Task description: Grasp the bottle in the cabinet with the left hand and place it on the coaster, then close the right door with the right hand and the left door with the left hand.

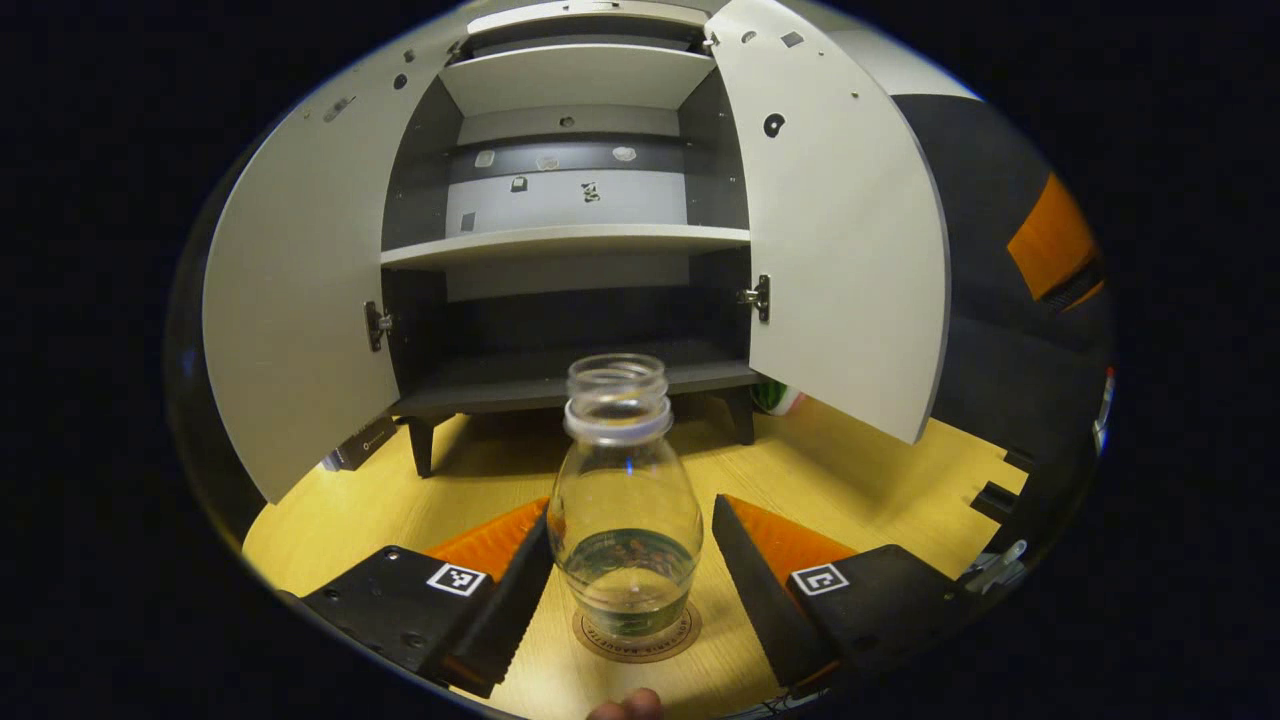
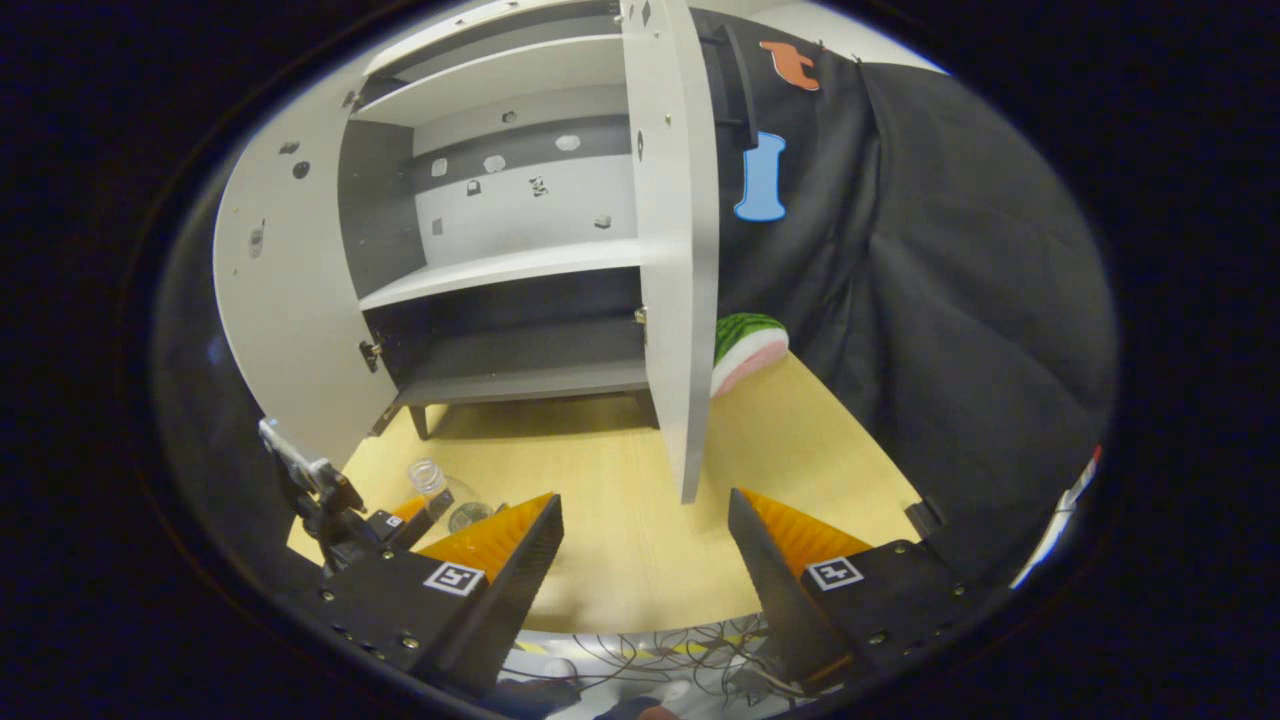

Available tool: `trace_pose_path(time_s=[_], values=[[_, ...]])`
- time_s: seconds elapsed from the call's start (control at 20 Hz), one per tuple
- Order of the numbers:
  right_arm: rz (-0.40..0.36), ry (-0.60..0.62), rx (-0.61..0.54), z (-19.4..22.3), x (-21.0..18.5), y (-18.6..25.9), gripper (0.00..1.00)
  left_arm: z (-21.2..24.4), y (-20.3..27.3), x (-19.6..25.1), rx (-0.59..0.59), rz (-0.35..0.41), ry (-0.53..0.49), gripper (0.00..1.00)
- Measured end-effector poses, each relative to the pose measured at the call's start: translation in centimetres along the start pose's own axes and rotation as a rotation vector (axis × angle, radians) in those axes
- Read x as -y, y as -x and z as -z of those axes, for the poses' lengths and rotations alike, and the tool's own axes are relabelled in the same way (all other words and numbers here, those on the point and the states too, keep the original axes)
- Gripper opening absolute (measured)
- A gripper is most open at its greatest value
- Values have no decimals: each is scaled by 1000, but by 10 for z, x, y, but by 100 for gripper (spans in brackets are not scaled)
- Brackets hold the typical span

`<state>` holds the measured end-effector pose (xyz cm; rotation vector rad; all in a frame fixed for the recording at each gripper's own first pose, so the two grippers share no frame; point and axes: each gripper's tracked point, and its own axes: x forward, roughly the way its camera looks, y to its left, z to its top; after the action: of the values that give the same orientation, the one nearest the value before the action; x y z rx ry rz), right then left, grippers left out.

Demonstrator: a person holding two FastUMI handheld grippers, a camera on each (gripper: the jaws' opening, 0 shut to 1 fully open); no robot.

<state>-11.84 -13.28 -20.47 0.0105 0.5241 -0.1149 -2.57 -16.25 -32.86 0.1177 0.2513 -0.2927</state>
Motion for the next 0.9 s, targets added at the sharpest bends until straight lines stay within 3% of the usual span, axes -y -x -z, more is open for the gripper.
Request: trace_pose_path(time_s=[0.2,0.55,0.9], values=[[-16,-13,31,-11,-3,8,100,-23,5,0,22,-1,0,95],[-28,-50,139,-55,9,24,100,-106,14,-3,151,-2,-2,94],[-19,-71,321,-137,56,39,100,-179,34,-12,224,-34,-19,94]])
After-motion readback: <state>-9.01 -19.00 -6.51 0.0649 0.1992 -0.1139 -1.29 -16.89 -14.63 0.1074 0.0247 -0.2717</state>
